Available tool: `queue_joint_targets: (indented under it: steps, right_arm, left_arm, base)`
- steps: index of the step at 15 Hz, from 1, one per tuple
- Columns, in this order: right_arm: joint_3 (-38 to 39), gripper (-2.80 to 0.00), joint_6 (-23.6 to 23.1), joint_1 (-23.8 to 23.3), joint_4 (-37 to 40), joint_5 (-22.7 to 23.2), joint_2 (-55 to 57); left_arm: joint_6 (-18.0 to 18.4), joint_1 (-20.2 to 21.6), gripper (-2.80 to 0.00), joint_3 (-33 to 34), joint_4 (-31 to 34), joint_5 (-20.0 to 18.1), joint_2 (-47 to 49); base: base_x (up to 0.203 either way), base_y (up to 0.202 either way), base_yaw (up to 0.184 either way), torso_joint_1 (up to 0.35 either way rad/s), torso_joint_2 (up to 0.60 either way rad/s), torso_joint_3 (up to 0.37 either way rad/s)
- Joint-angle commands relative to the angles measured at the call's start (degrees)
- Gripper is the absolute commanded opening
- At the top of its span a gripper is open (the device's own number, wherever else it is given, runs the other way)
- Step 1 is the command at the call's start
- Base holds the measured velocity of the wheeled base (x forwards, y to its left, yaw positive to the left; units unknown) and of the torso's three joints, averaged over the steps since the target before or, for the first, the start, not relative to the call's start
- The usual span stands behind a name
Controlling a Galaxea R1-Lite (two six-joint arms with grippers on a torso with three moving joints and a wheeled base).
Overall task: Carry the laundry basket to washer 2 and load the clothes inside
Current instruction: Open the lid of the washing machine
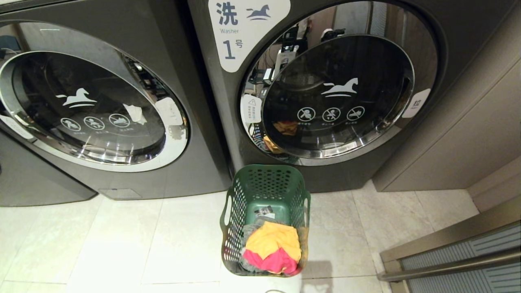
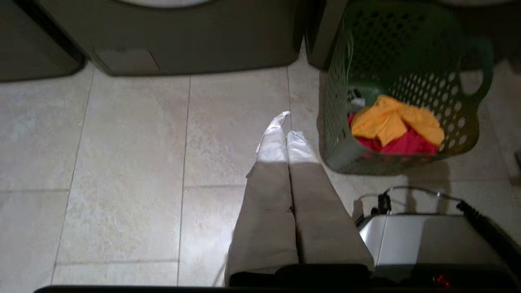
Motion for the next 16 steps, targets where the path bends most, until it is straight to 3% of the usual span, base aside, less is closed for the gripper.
queue_joint_targets:
  steps: [1, 5, 8, 9, 13, 16]
  right_arm:
    - [-0.1, -2.80, 0.0, 0.0, 0.1, 0.1, 0.0]
    - [-0.1, -2.80, 0.7, 0.0, 0.1, 0.0, 0.1]
    - [-0.1, -2.80, 0.8, 0.0, 0.1, 0.0, 0.0]
    - [-0.1, -2.80, 0.8, 0.0, 0.1, 0.0, 0.0]
    - [-0.1, -2.80, 0.8, 0.0, 0.1, 0.0, 0.0]
    - [-0.1, -2.80, 0.8, 0.0, 0.1, 0.0, 0.0]
  left_arm:
    - [-0.1, 0.0, -2.80, -9.0, 0.4, -0.2, 3.3]
    - [-3.5, -1.8, -2.80, -21.9, 0.2, -3.4, 24.9]
    - [-10.1, -2.6, -2.80, -27.0, -4.6, -10.4, 42.2]
    - [-11.3, -2.8, 0.00, -27.7, -7.1, -12.3, 47.0]
    - [-12.5, -2.5, 0.00, -23.3, -17.6, -15.4, 62.1]
    - [-12.5, -0.5, 0.00, -19.2, -37.7, -16.1, 75.5]
  base:
    - [0.000, 0.000, 0.000, 0.000, 0.00, 0.000]
    - [0.000, 0.000, 0.000, 0.000, 0.00, 0.000]
    - [0.000, 0.000, 0.000, 0.000, 0.00, 0.000]
    - [0.000, 0.000, 0.000, 0.000, 0.00, 0.000]
    - [0.000, 0.000, 0.000, 0.000, 0.00, 0.000]
    - [0.000, 0.000, 0.000, 0.000, 0.00, 0.000]
